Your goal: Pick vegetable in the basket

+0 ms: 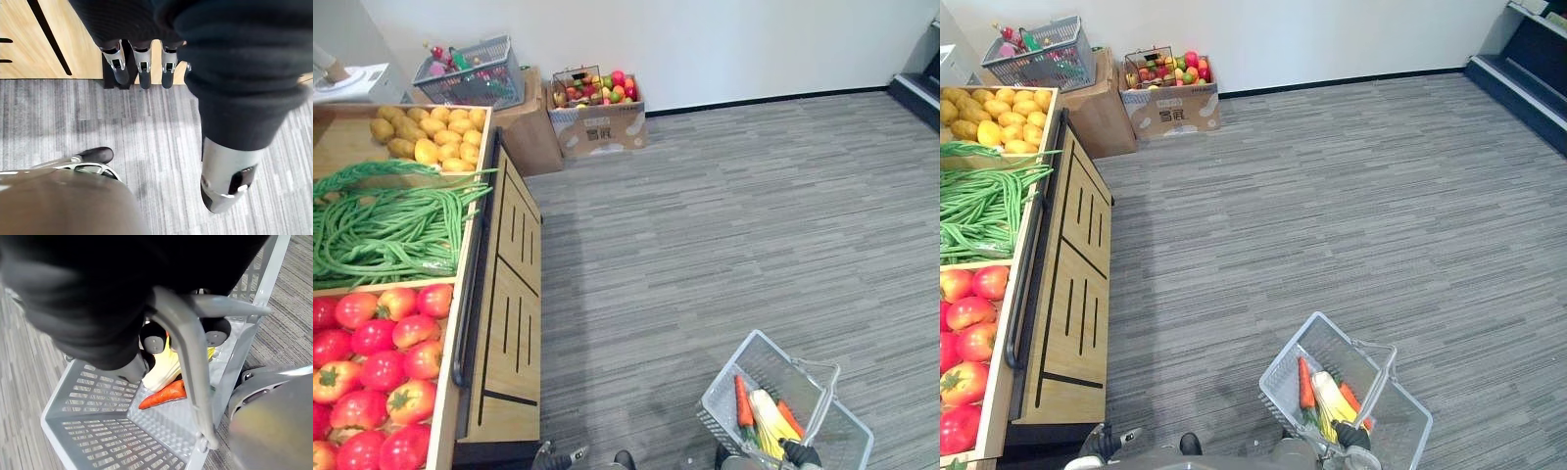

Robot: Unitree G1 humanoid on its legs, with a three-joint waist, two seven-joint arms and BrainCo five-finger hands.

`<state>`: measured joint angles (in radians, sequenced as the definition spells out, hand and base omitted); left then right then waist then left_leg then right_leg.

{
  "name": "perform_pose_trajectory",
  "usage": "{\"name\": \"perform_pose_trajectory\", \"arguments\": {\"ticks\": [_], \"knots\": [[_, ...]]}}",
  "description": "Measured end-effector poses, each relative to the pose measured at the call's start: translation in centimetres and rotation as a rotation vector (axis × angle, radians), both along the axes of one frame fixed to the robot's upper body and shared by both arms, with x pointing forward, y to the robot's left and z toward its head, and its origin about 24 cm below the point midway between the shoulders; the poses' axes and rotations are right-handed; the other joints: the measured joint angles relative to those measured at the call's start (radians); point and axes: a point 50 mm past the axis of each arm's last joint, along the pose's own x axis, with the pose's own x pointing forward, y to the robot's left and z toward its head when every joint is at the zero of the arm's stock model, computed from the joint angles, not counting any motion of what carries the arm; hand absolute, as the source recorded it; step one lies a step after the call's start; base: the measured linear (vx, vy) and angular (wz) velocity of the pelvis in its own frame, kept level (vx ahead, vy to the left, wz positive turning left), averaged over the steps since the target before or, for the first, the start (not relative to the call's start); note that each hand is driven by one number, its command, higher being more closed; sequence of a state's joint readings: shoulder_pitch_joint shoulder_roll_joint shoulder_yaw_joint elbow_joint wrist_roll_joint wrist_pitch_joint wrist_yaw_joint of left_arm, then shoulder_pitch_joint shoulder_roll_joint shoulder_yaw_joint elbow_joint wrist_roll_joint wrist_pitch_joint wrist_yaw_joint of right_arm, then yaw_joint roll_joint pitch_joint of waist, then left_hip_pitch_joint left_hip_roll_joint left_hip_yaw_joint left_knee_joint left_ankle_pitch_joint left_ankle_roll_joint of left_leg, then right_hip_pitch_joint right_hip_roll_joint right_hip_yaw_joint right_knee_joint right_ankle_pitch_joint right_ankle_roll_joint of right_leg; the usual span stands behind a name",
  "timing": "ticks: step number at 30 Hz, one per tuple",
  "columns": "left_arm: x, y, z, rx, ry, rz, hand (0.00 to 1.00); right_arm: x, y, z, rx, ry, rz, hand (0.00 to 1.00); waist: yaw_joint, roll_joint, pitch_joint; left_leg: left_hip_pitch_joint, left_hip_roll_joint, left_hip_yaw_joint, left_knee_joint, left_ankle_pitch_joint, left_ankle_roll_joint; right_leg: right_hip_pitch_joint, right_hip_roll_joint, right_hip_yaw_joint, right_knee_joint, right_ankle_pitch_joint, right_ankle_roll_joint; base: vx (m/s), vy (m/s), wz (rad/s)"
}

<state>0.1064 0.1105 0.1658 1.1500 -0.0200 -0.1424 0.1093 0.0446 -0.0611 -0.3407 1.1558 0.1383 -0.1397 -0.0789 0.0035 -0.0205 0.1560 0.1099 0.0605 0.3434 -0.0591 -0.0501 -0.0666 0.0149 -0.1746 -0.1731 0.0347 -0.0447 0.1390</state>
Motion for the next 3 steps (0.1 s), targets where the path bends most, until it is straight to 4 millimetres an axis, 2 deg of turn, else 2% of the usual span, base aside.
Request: {"name": "perform_pose_trajectory", "arguments": {"ticks": [3], "knots": [[-0.61,-0.19,-0.17,-0.029,0.003,0.072,0.00,-1.00,-0.19,-0.22,0.018,0.020,-0.069,1.00,0.001,0.007,-0.015,0.013,0.003,-0.003,-0.030,0.013,0.000,0.028,0.010,-0.016,-0.049,0.020,0.002,-0.02,-0.029,0.08]]}}
